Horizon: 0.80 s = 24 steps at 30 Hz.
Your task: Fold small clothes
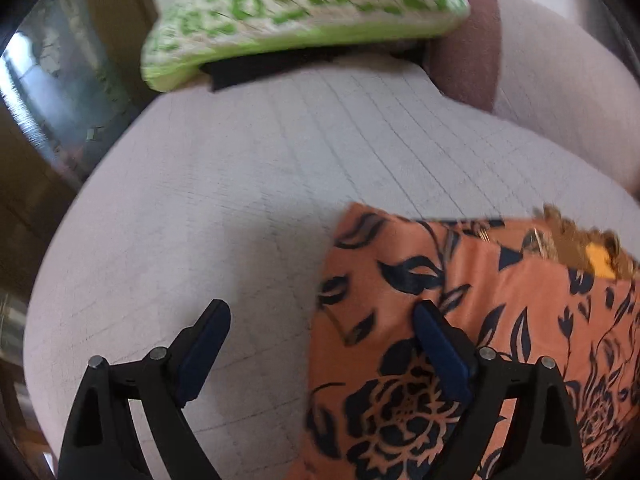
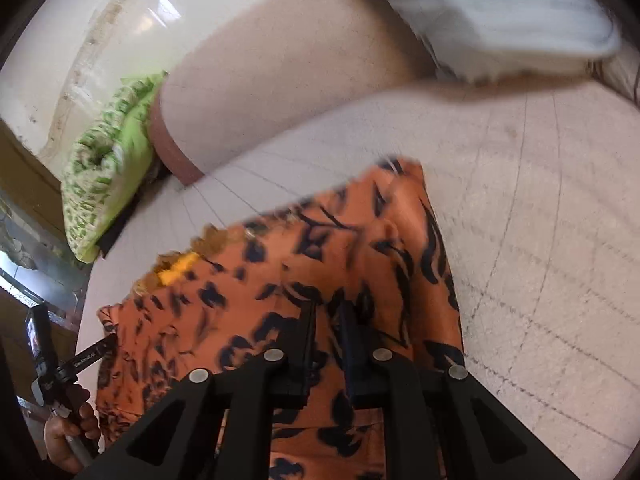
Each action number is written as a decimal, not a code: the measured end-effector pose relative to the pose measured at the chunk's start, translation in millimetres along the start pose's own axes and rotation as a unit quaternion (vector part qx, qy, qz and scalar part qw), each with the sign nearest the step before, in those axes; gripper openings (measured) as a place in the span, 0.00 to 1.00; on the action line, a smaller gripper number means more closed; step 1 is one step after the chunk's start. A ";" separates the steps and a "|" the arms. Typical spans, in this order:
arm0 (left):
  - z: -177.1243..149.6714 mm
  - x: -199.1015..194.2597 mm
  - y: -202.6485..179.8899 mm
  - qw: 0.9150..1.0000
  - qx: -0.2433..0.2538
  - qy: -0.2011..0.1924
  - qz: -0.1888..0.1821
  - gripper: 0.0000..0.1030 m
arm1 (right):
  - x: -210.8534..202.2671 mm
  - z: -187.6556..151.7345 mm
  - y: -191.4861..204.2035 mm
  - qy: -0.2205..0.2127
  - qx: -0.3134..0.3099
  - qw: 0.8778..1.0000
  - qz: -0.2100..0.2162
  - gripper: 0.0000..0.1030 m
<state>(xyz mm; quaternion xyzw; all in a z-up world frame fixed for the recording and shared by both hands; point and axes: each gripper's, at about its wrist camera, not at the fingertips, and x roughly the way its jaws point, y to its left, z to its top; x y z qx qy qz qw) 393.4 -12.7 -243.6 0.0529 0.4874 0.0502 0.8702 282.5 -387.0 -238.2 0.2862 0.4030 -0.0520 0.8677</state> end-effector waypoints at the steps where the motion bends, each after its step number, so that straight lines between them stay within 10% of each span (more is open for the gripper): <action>1: -0.5 -9.7 3.2 1.000 -0.004 -0.006 -0.002 0.91 | -5.0 -0.8 5.5 -0.011 -0.011 1.000 0.008 0.14; 6: -44.4 -88.9 28.8 0.999 -0.005 -0.048 -0.007 0.91 | 24.4 -26.8 33.4 0.076 -0.061 0.995 0.014 0.16; 14: -208.0 -268.2 120.0 0.982 0.089 -0.151 0.065 0.91 | -36.4 -63.4 62.1 -0.026 -0.092 0.995 -0.001 0.15; 24: -251.8 -389.9 248.8 0.963 -0.009 -0.242 0.115 0.95 | -115.2 -103.4 230.2 -0.055 -0.205 0.976 0.043 0.15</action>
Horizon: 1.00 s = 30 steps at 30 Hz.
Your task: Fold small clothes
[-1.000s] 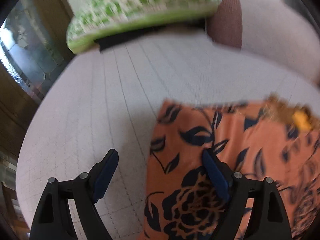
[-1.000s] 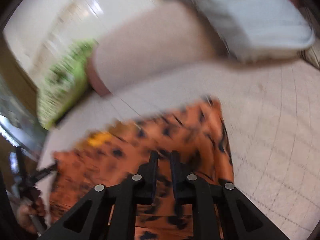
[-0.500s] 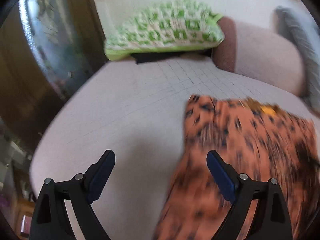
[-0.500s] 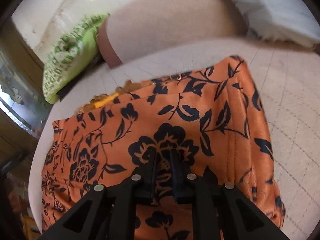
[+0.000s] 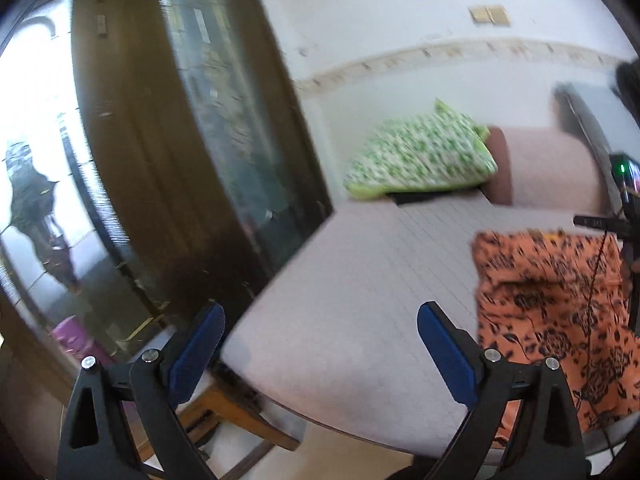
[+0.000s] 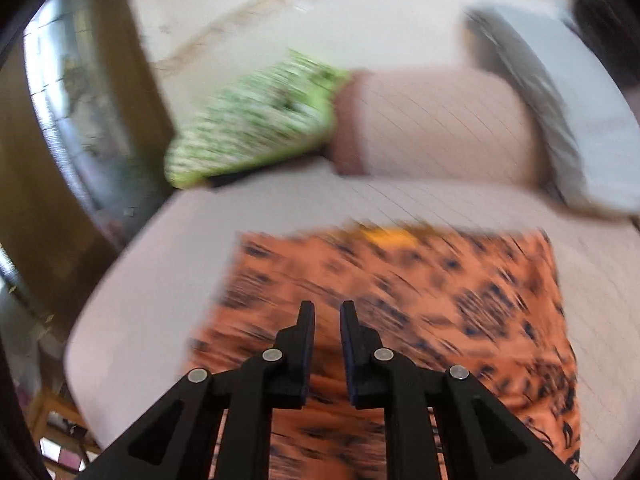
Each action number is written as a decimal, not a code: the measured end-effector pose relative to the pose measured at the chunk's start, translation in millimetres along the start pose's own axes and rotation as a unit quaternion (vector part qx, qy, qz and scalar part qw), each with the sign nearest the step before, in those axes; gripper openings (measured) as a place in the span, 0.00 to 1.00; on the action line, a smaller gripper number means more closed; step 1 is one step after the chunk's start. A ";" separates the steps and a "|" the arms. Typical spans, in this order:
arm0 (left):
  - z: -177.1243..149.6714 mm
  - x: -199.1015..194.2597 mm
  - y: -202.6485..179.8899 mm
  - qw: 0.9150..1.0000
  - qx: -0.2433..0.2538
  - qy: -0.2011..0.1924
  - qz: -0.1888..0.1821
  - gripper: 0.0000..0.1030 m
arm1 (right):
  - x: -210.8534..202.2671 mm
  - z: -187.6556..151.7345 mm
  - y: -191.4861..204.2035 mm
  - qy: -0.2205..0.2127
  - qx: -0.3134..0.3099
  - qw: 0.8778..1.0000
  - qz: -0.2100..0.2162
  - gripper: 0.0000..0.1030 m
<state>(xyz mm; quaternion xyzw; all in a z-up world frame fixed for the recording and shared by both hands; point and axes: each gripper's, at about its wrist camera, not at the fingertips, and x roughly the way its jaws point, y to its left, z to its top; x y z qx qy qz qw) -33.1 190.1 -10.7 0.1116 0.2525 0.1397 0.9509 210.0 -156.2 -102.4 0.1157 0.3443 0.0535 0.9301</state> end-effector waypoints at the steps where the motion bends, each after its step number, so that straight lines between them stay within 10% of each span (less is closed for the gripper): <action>1: -0.1 -7.6 8.7 1.000 -0.003 -0.006 0.002 0.95 | -10.7 11.7 19.2 -0.013 -0.011 1.000 0.010 0.15; 11: 4.2 -10.6 9.5 1.000 -0.013 -0.022 -0.018 0.99 | -113.9 66.9 97.2 -0.111 -0.008 0.987 0.115 0.15; 17: -8.5 48.2 -50.9 0.996 -0.007 0.056 -0.065 0.99 | -162.7 26.1 33.5 -0.104 -0.031 0.990 0.086 0.15; 23: -38.9 86.5 -155.4 0.976 0.028 0.146 -0.158 0.99 | -186.8 -72.0 -92.1 -0.009 0.026 0.999 -0.029 0.18; 30: -91.1 106.4 -238.5 0.954 0.095 0.225 -0.176 0.98 | -160.7 -170.8 -170.4 0.118 0.145 0.982 -0.027 0.18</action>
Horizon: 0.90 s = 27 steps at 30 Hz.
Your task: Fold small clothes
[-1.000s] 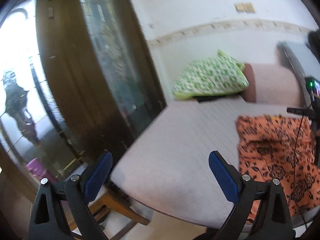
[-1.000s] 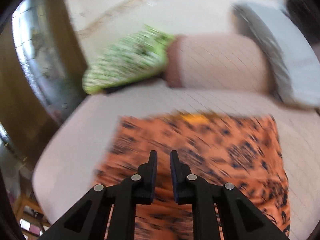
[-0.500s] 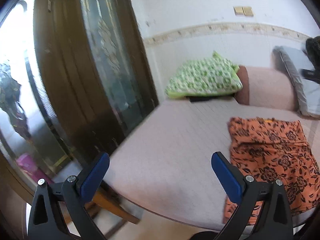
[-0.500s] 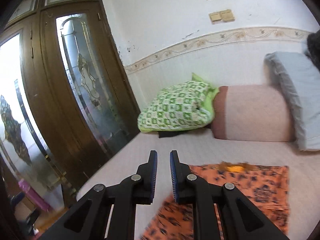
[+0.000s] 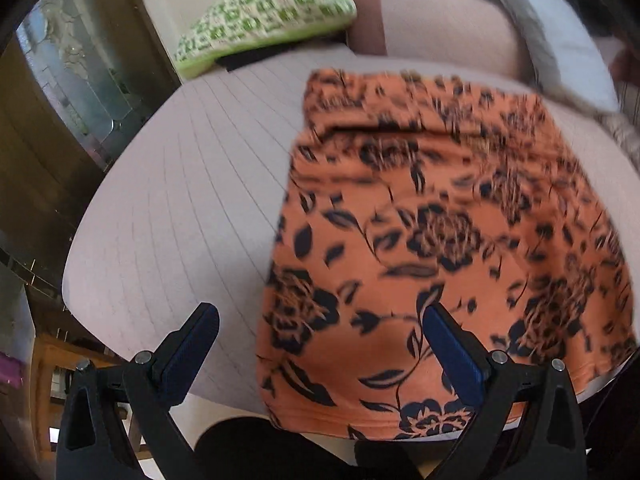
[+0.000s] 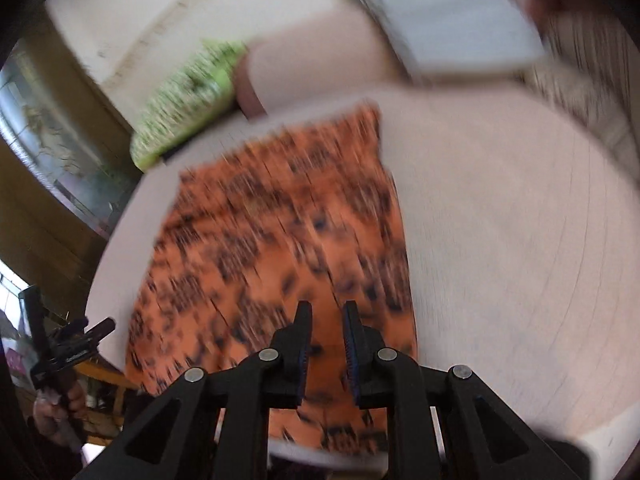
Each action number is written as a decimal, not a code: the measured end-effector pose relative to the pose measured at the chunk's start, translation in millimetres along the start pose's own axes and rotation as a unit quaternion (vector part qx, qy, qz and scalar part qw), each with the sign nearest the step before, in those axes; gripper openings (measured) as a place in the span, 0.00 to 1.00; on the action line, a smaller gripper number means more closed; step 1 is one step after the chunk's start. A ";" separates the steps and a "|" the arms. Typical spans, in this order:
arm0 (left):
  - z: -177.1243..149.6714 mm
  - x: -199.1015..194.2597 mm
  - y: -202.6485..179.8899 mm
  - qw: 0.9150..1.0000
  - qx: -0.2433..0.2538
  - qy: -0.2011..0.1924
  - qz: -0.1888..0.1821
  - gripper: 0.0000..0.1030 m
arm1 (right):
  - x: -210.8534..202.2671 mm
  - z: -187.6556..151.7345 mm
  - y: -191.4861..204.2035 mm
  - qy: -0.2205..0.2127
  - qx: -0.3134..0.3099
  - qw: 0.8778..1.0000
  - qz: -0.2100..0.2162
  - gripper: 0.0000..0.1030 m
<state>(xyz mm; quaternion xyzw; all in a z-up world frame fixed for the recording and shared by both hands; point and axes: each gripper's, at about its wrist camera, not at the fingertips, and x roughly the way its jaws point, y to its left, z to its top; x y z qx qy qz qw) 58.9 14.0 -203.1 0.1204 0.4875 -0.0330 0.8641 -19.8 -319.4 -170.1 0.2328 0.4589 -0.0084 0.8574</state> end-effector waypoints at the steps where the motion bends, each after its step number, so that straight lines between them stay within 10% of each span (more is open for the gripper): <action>1: -4.9 1.6 -2.8 1.000 0.005 0.001 0.005 0.98 | 11.2 -6.3 -6.7 0.022 0.013 1.000 0.006 0.18; 16: -60.1 39.7 58.9 0.993 -0.016 0.087 0.080 0.96 | 81.2 -51.7 12.2 0.149 -0.010 0.989 0.015 0.18; 24: -81.7 1.5 105.3 0.997 -0.052 0.046 0.038 0.94 | 35.1 -46.8 -8.0 0.094 -0.005 0.995 0.035 0.18; 27: -85.0 -1.1 108.9 0.997 -0.057 0.043 0.001 0.94 | 16.0 -42.8 -28.4 0.058 0.030 0.997 0.042 0.56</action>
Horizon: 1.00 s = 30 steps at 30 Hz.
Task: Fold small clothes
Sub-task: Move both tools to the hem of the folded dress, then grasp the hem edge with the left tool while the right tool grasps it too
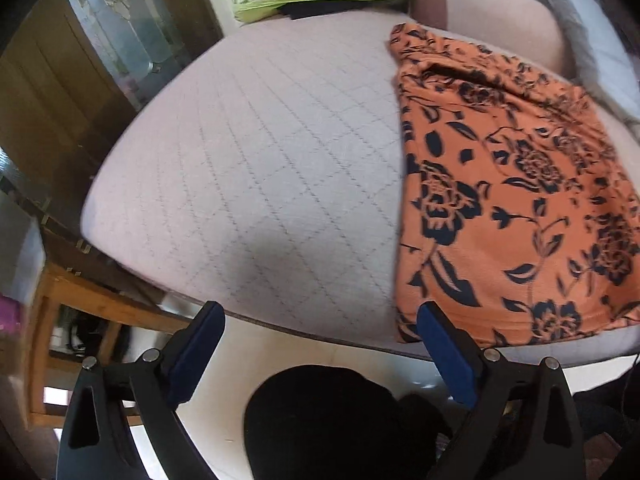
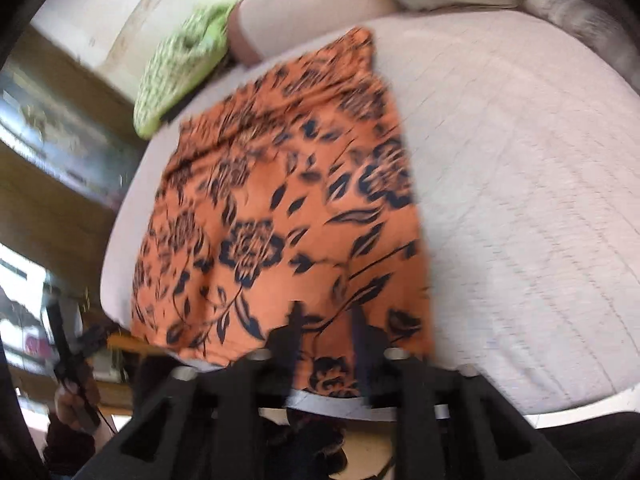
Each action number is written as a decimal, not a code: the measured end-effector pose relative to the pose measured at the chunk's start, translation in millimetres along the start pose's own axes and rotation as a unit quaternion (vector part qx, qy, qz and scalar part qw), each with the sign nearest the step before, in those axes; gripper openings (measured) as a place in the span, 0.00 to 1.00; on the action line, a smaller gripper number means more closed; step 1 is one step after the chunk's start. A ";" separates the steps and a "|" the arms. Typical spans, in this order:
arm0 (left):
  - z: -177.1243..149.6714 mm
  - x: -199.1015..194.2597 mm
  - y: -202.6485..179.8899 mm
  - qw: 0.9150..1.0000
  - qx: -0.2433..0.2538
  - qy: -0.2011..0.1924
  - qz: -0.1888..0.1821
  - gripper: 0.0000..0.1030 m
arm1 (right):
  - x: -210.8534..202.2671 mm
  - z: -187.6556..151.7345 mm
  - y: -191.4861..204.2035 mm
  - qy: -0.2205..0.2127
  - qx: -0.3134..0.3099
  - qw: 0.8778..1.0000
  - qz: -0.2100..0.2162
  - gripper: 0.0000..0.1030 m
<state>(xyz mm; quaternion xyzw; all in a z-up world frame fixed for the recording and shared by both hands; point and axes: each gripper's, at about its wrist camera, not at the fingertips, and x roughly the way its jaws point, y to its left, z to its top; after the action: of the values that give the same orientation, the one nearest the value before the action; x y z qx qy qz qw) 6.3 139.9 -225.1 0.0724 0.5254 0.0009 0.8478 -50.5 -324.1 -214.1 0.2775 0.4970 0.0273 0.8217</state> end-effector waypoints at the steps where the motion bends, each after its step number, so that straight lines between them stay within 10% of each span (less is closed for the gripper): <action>1: 0.7 1.9 0.4 1.000 -0.003 0.004 -0.018 0.94 | -5.9 -1.2 -6.5 -0.010 0.013 1.000 -0.004 0.79; 7: -2.7 21.7 -12.1 0.997 0.007 0.023 -0.079 0.93 | -18.8 -2.7 -24.4 -0.031 0.045 0.998 0.022 0.80; 12: -0.4 38.5 -2.9 0.986 -0.039 0.050 -0.152 0.57 | -17.2 -9.9 -28.2 -0.032 0.052 0.998 0.026 0.80; 26: 0.5 41.3 -6.3 0.970 -0.068 0.055 -0.226 0.50 | -12.5 -12.2 -36.5 -0.033 0.060 0.997 0.025 0.80; 30: 2.5 37.1 -11.9 0.969 -0.054 0.050 -0.236 0.33 | -15.1 -12.3 -48.9 -0.040 0.086 0.995 0.036 0.80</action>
<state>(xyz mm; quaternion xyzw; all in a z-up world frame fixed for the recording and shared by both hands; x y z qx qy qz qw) 24.3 130.6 -258.6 -0.1001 0.5686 -0.1672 0.7992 -79.7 -364.9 -229.9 0.3661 0.4535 0.0028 0.8126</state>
